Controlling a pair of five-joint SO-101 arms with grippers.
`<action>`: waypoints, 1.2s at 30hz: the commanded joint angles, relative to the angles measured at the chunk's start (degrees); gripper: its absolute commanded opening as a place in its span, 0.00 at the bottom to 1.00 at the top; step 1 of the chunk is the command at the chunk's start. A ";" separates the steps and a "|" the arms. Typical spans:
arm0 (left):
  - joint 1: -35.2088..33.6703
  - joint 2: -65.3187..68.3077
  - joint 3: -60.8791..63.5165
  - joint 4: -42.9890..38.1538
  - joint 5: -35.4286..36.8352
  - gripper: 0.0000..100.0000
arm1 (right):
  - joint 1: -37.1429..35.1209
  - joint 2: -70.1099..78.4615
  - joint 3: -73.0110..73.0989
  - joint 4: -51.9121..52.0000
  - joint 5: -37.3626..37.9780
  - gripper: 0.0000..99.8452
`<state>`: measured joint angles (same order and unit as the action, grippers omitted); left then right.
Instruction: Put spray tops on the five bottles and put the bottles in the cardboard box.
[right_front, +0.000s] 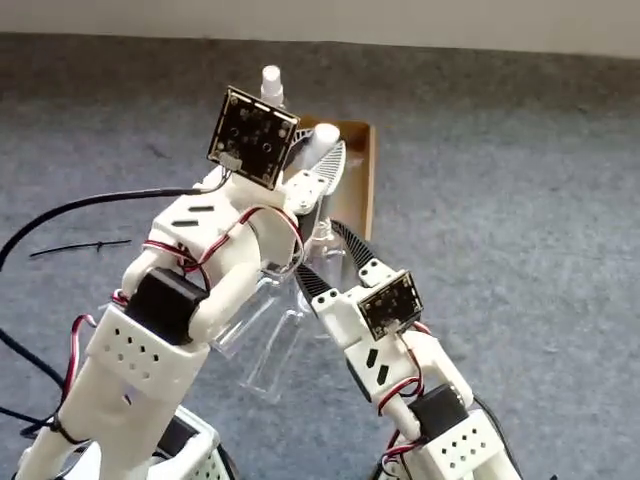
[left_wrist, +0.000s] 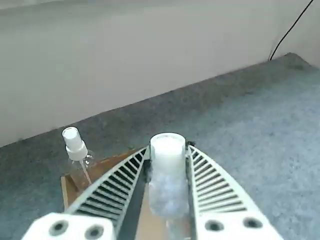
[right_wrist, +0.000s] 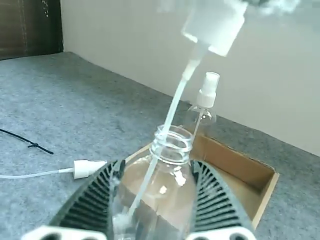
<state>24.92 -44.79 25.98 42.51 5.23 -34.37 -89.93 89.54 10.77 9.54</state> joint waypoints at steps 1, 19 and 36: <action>0.66 -1.10 -0.48 3.78 -3.34 0.05 | 2.42 -0.84 -4.09 0.22 -0.79 0.00; 2.24 -1.10 -8.66 15.82 -7.21 0.14 | 3.47 -0.84 -3.74 0.22 -6.33 0.00; -2.42 4.62 -7.16 11.78 -11.78 0.14 | 3.47 -0.84 -3.65 0.31 -6.33 0.00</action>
<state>22.99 -41.01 18.68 55.78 -6.02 -31.56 -89.93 89.54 10.77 3.74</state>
